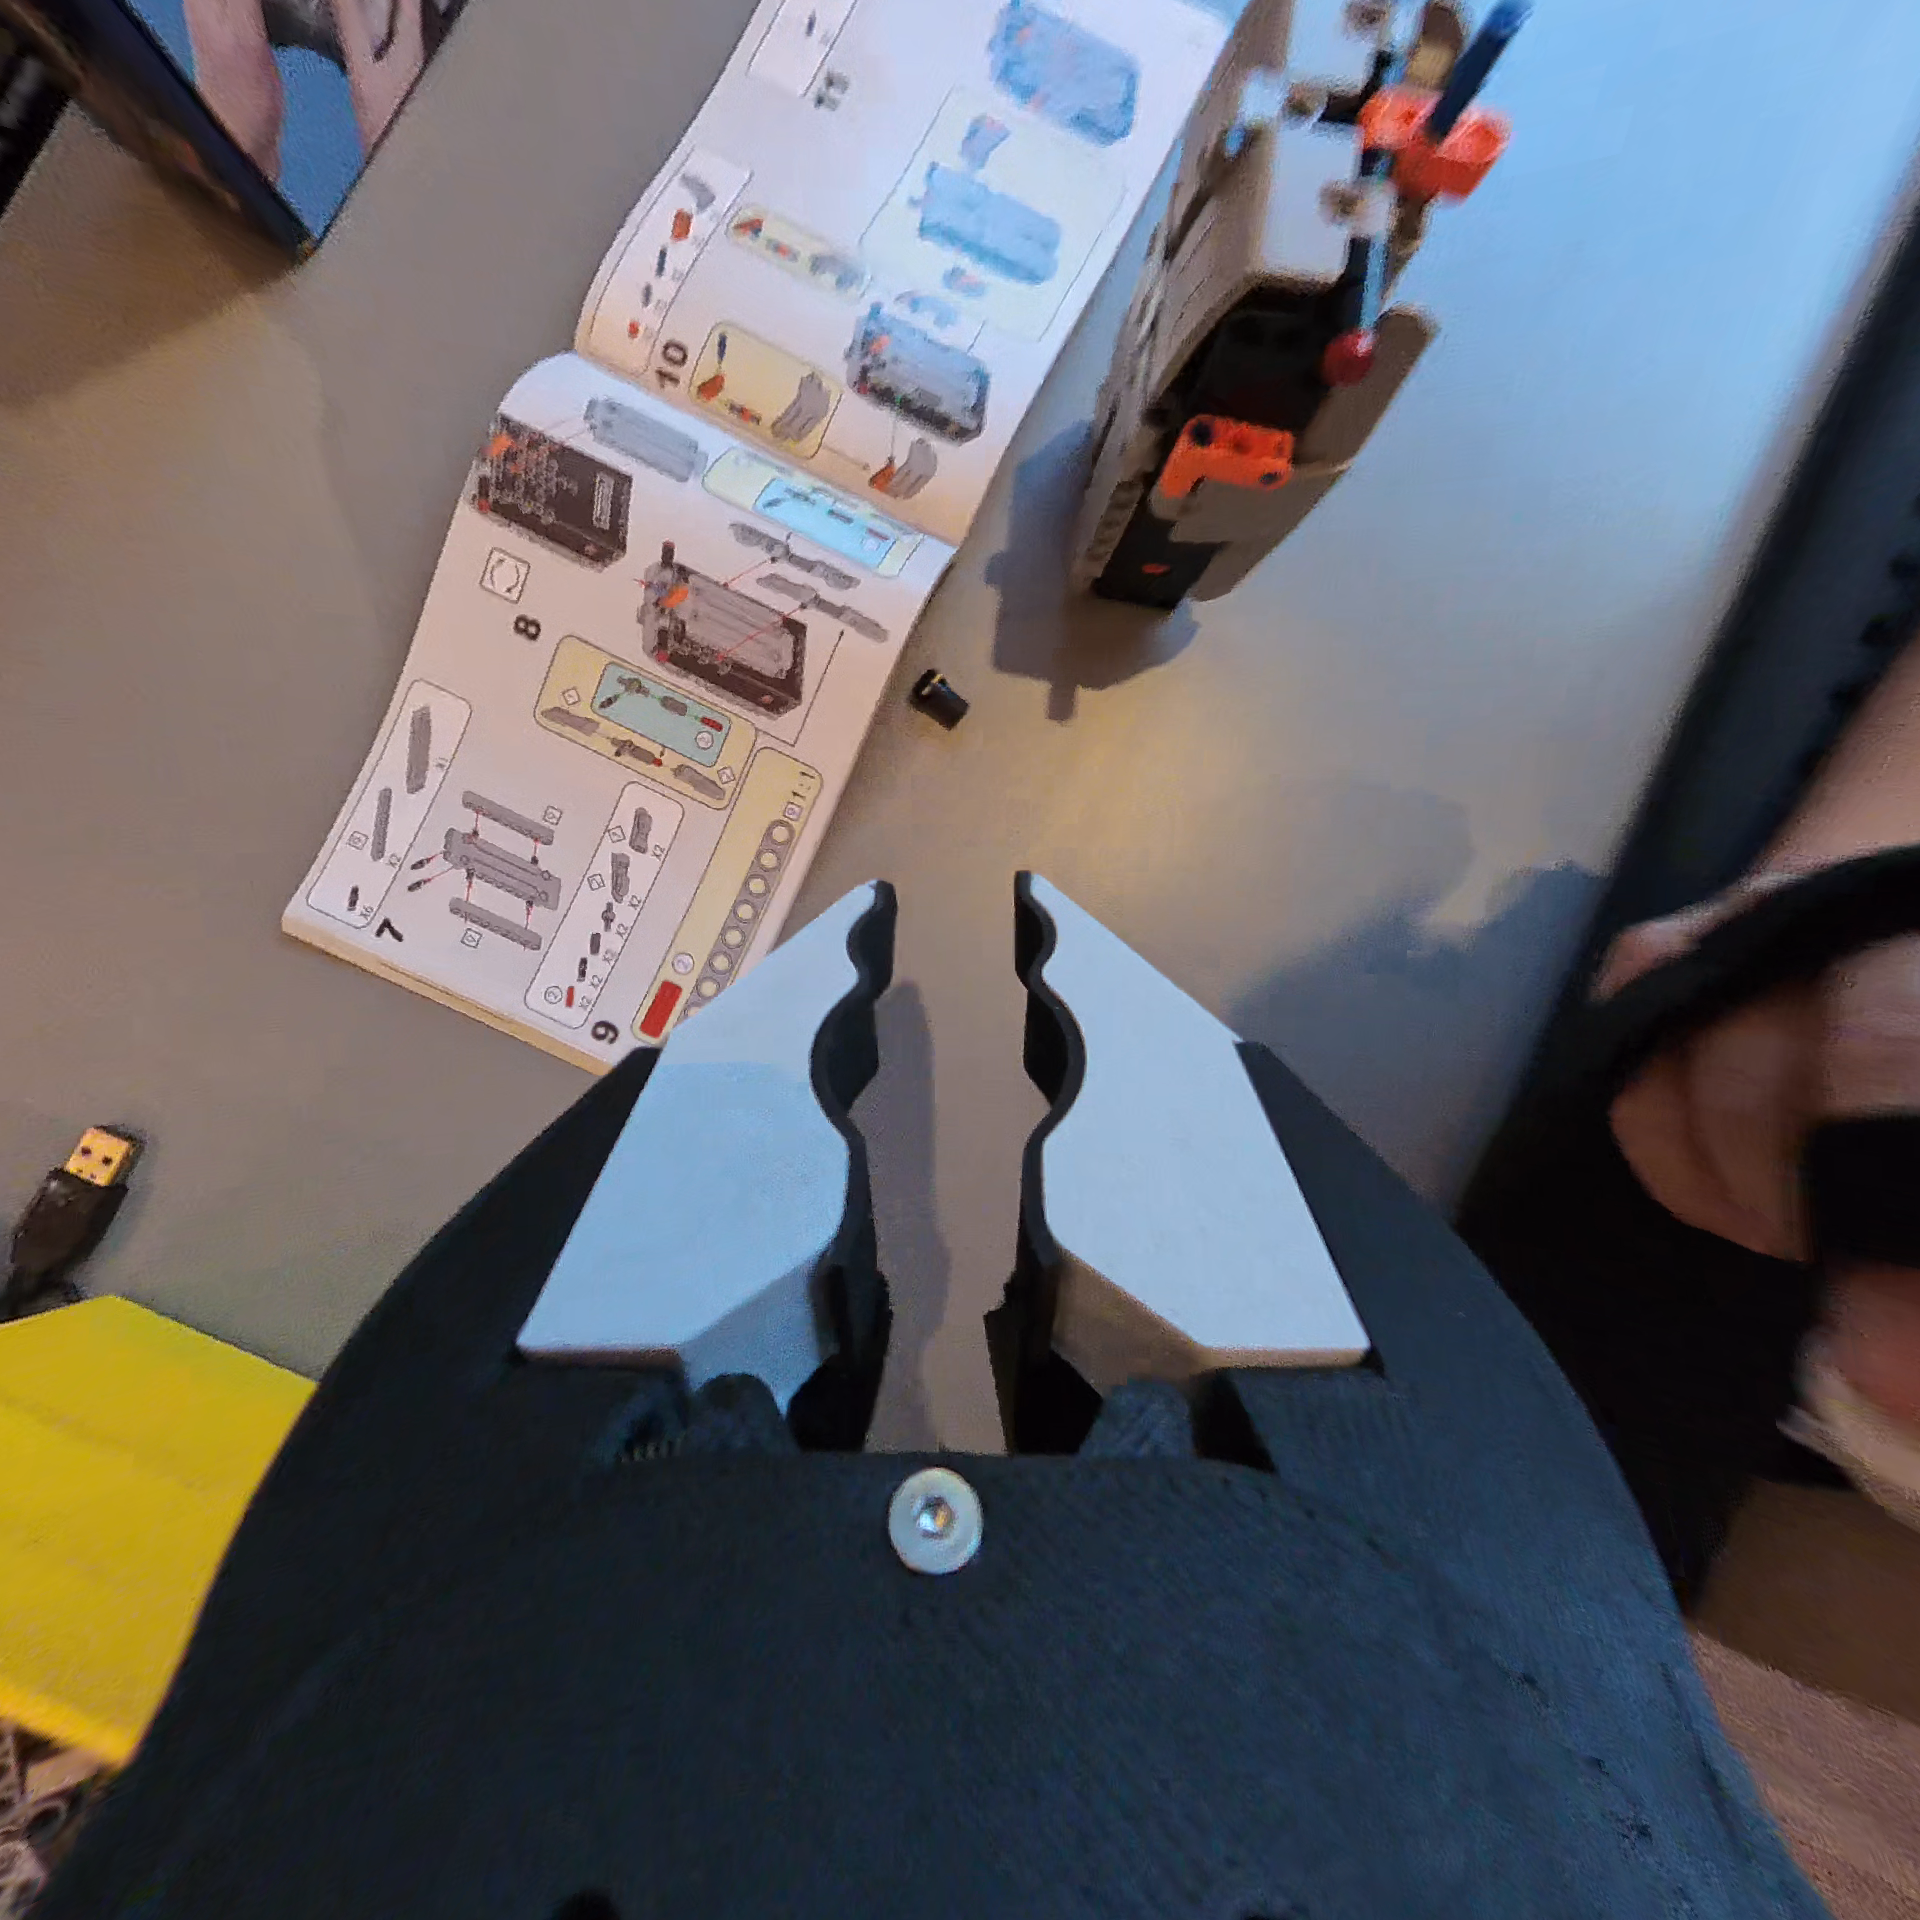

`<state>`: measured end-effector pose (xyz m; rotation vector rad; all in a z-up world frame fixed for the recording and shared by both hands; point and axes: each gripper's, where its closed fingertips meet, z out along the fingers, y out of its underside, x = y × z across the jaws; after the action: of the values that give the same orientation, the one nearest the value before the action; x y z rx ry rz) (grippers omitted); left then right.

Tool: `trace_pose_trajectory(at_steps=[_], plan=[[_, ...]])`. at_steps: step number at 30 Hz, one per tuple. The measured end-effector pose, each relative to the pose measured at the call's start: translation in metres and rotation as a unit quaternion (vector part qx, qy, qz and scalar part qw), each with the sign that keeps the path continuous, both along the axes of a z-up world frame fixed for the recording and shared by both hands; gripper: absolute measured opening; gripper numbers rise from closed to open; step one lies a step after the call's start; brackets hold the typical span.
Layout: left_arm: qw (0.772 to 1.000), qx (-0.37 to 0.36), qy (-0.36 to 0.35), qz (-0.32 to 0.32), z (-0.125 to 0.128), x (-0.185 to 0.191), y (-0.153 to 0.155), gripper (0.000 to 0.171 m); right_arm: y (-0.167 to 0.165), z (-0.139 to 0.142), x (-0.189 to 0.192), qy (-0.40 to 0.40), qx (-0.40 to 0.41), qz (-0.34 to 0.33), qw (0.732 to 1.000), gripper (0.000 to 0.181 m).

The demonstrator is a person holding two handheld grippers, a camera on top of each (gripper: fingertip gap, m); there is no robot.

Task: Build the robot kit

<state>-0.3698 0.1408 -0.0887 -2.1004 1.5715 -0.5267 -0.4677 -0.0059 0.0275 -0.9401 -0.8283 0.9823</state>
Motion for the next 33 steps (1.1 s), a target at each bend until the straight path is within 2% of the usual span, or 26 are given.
trace_pose_trajectory(at_steps=[4, 6, 8, 11, 15, 18, 20, 24, 25, 29, 33], plan=[[0.997, 0.045, 0.036, 0.046, -0.043, 0.017, 0.004, 0.028, 0.001, 0.024, 0.024, 0.076, 0.008, -0.02, 0.997, 0.01], [0.994, 0.088, 0.041, 0.051, -0.053, 0.026, 0.012, 0.031, -0.001, 0.027, 0.026, 0.08, 0.012, -0.018, 0.997, 0.01], [0.993, 0.093, 0.029, 0.069, -0.057, 0.034, 0.016, 0.024, -0.004, 0.027, 0.024, 0.069, 0.026, -0.024, 0.997, 0.011], [0.994, 0.05, 0.027, 0.095, -0.066, 0.042, 0.013, 0.029, -0.014, 0.032, 0.023, 0.059, 0.067, -0.034, 0.995, 0.011], [0.989, 0.062, 0.021, 0.132, -0.069, 0.047, 0.018, 0.028, -0.024, 0.05, 0.04, 0.072, 0.12, -0.065, 0.988, 0.011], [0.988, 0.038, 0.016, 0.148, -0.074, 0.052, 0.018, 0.029, -0.028, 0.068, 0.06, 0.111, 0.116, -0.075, 0.984, 0.011], [0.987, 0.033, 0.015, 0.154, -0.074, 0.053, 0.02, 0.024, -0.026, 0.076, 0.071, 0.134, 0.104, -0.076, 0.983, 0.011], [0.987, 0.036, 0.02, 0.157, -0.074, 0.053, 0.023, 0.015, -0.005, 0.066, 0.071, 0.09, 0.132, -0.121, 0.98, 0.012], [0.986, 0.041, 0.022, 0.158, -0.075, 0.052, 0.025, 0.008, 0.0, 0.061, 0.068, 0.08, 0.13, -0.122, 0.981, 0.011], [0.987, 0.047, 0.019, 0.155, -0.075, 0.052, 0.026, 0.006, 0.008, 0.045, 0.052, 0.057, 0.098, -0.095, 0.989, 0.011], [0.984, 0.062, 0.004, 0.167, -0.067, 0.038, 0.027, 0.005, 0.008, 0.043, 0.049, 0.06, 0.084, -0.084, 0.991, 0.011]])
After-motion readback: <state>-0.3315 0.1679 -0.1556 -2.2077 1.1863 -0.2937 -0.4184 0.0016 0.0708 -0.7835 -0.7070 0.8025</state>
